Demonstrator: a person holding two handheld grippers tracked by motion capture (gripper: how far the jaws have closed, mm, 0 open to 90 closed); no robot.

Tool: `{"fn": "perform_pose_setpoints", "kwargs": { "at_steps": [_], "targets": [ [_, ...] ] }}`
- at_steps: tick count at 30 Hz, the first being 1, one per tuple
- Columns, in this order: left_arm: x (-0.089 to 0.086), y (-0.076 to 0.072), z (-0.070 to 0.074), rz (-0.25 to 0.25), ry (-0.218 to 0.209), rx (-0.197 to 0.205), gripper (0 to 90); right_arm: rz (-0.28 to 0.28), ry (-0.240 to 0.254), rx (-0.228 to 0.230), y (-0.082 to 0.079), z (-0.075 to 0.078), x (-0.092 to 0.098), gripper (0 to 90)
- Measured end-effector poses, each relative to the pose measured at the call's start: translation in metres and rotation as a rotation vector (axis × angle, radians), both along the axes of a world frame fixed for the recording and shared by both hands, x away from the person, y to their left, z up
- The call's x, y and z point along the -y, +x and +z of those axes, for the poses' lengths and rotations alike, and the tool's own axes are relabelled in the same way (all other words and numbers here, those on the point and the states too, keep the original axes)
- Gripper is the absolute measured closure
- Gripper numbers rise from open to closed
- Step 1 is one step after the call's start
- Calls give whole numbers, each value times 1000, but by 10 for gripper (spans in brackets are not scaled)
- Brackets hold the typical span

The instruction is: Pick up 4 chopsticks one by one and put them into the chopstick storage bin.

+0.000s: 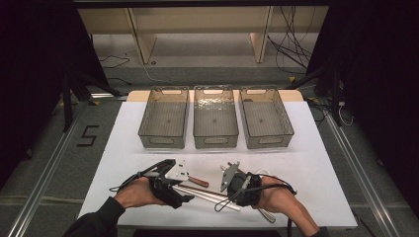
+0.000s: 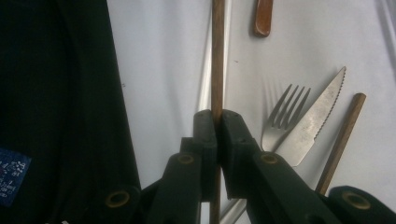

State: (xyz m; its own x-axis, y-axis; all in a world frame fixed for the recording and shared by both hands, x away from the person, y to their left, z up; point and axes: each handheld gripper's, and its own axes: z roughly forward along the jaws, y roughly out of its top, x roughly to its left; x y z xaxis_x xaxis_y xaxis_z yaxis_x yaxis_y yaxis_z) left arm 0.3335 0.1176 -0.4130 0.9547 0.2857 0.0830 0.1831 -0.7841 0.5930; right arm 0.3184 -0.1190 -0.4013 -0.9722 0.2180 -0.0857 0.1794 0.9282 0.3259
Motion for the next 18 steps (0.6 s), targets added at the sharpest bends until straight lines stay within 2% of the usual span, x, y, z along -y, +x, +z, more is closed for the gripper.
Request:
{"fn": "perform_pose_setpoints", "kwargs": {
  "at_steps": [3,8,12,18],
  "targets": [
    [2,-2,-1,-41,13,11,345,26,-7,4,0,0,-1,860],
    [7,-6,-4,-89,55,5,436,44,-9,2,-3,0,-4,860],
    [7,-7,-5,-100,71,11,512,61,-9,2,-4,0,-5,860],
    [8,-8,-8,-122,87,-9,628,84,-9,8,-5,-2,-6,860]
  ]
}}
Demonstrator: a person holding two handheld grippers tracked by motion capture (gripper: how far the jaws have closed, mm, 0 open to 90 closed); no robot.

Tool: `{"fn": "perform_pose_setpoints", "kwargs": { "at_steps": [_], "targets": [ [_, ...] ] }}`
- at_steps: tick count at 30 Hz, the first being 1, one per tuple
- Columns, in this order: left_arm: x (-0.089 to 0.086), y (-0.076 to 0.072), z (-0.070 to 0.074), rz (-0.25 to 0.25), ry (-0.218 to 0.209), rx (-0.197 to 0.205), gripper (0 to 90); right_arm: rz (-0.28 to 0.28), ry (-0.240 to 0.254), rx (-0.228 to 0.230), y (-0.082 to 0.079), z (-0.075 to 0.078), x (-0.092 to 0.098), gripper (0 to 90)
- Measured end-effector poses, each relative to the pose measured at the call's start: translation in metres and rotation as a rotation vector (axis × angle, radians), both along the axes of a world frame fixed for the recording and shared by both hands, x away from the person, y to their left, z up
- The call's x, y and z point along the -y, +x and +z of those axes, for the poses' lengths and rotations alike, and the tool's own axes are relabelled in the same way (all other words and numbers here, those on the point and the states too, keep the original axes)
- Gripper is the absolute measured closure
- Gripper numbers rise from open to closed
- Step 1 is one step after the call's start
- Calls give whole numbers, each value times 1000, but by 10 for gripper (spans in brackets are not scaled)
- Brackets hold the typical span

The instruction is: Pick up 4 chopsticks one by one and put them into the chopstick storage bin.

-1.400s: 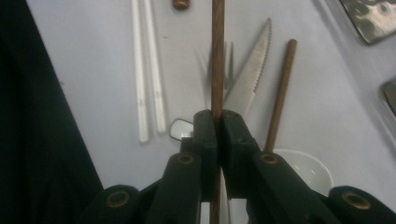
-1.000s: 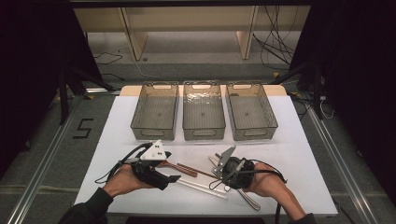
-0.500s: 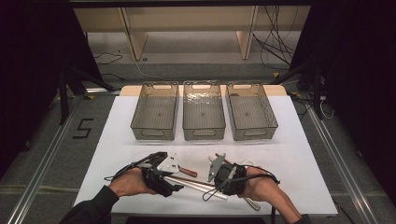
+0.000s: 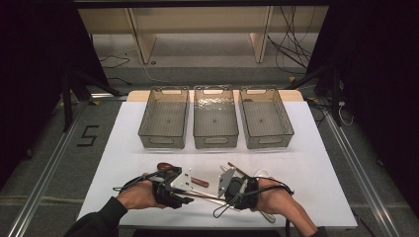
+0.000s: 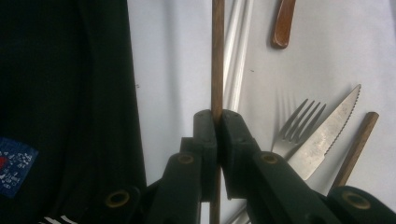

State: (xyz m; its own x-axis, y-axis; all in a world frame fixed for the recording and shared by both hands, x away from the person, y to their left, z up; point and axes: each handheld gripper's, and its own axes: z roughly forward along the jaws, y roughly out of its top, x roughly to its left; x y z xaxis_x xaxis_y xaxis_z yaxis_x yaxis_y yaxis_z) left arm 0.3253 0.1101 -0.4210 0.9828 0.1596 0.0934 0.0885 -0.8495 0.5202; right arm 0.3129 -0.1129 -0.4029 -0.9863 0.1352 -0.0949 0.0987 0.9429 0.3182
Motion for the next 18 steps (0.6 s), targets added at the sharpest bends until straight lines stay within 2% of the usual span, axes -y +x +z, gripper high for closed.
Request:
{"fn": "perform_pose_setpoints", "kwargs": {
  "at_steps": [3,6,12,13,15,16,17,18],
  "targets": [
    [0,-1,-3,-18,20,-5,678,9,0,0,0,0,0,860],
    [-2,0,-1,-27,6,-13,762,23,-6,4,-1,0,0,860],
    [-2,-2,-2,-63,6,-21,799,35,2,15,-1,-1,1,847],
    [-2,-4,-2,-85,2,-32,811,26,4,16,0,-1,2,836],
    [-1,-4,-2,-95,1,-40,828,12,7,14,1,-1,3,825],
    [-2,-5,-2,-81,0,-34,830,-19,14,13,4,0,6,710],
    [-3,-4,-2,-75,-4,-39,831,-42,11,-5,5,1,7,651],
    [-5,-2,-1,-69,-20,-55,831,-52,17,7,7,0,10,605]
  ]
}}
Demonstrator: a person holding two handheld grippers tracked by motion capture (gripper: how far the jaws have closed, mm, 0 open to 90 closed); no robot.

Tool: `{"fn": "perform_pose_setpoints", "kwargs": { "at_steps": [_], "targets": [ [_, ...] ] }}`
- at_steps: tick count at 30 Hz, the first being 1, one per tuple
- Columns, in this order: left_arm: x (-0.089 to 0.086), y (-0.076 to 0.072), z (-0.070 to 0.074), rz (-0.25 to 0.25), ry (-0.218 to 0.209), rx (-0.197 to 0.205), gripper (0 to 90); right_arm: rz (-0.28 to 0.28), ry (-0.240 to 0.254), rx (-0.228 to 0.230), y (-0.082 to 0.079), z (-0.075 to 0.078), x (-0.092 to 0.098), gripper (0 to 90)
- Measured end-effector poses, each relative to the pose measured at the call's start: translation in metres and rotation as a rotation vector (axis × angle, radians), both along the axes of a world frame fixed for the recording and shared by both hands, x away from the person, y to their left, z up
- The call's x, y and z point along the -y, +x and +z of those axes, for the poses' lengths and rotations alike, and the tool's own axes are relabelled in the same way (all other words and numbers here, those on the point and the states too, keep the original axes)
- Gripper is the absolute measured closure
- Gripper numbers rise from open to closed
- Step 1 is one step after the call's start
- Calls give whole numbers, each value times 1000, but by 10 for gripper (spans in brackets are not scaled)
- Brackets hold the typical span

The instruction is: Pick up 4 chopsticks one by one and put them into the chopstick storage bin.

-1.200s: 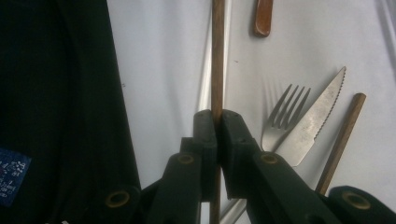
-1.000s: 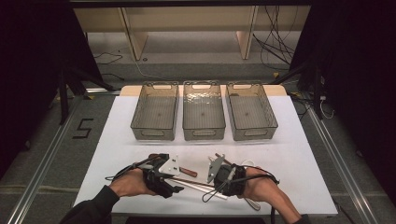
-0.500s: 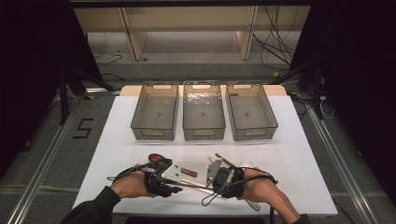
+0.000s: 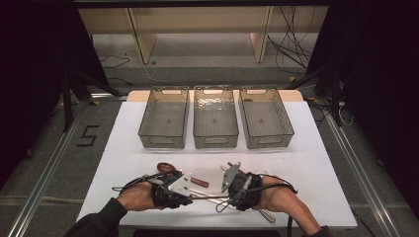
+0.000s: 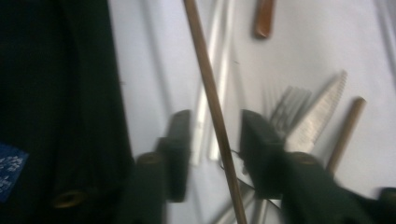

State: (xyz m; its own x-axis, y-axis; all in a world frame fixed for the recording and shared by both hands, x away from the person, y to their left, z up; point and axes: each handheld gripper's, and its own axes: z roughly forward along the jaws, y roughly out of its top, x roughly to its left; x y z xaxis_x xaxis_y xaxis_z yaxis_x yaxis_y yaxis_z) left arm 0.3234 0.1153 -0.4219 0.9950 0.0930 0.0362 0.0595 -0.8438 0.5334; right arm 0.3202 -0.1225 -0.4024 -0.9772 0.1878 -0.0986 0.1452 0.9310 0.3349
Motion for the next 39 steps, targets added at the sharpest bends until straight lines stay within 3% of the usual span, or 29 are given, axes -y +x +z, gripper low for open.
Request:
{"fn": "perform_pose_setpoints", "kwargs": {
  "at_steps": [4,6,7,8,14,21,28,36,39],
  "targets": [
    [-8,5,3,54,-24,4,832,-116,74,5,7,9,17,465],
    [-11,7,3,88,-29,12,832,-172,109,12,10,13,26,429],
    [-11,7,3,88,-29,12,832,-172,109,12,10,13,26,429],
    [-14,7,3,104,-26,17,832,-235,164,26,14,16,39,390],
    [-30,15,7,239,-63,25,831,-409,259,37,17,16,70,357],
    [-44,24,15,392,-160,4,831,-522,230,27,19,-3,94,320],
    [-55,34,25,515,-208,38,832,-597,224,17,15,-15,110,297],
    [-74,63,34,663,-273,21,831,-616,207,13,11,-18,114,295],
    [-78,71,36,697,-276,24,831,-613,208,13,11,-19,114,289]
  ]
}}
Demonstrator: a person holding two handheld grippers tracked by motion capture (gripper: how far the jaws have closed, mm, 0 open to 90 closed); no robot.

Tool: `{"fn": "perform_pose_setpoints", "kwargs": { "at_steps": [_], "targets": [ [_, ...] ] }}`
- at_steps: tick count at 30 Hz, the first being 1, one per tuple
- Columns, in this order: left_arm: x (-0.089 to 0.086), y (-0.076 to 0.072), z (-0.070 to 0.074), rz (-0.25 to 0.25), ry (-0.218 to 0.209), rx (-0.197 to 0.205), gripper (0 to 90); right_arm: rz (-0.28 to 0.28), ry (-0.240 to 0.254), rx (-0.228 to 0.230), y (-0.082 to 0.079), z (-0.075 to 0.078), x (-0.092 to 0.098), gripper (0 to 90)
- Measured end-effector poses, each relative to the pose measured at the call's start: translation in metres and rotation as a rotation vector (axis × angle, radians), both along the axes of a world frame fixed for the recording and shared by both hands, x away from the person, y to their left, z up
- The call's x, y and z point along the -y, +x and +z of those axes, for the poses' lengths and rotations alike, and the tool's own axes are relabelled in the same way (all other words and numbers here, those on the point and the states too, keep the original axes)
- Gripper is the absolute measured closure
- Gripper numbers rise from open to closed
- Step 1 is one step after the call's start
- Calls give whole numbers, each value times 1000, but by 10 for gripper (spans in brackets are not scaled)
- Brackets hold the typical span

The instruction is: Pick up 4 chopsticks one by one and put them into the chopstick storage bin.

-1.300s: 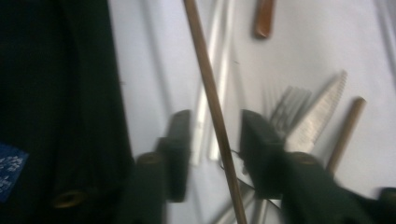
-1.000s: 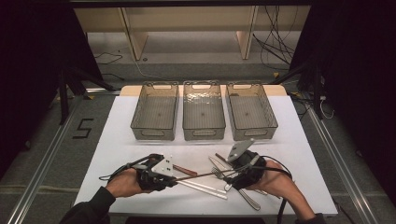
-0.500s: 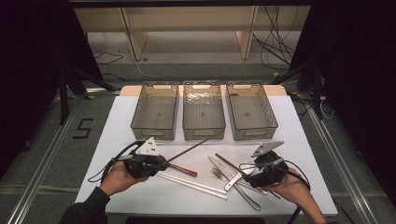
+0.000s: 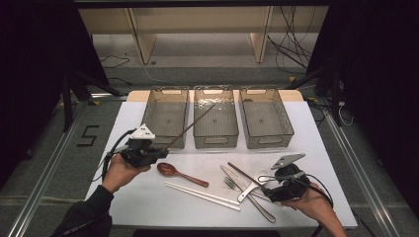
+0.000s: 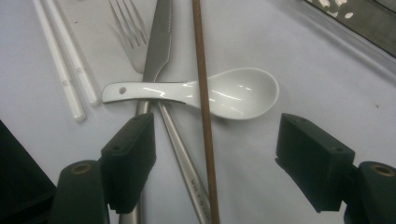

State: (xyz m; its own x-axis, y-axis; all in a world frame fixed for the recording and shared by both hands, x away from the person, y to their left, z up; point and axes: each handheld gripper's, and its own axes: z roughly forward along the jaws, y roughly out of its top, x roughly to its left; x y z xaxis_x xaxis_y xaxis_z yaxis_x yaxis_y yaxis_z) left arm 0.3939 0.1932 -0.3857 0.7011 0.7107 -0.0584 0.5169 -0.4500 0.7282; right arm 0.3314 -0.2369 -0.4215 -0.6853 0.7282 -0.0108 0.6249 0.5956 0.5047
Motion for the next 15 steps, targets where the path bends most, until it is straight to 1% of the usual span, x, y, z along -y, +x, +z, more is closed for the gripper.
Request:
{"fn": "perform_pose_setpoints", "kwargs": {
  "at_steps": [2,5,9,15],
  "targets": [
    [-5,11,5,43,-17,-6,831,-3,6,1,0,0,0,283],
    [-8,25,10,84,-19,-4,831,-10,7,0,0,0,-1,273],
    [-11,47,13,125,20,2,831,1,12,-1,0,0,-2,257],
    [-16,77,16,191,30,-17,831,2,15,-4,-1,0,-3,240]
  ]
}}
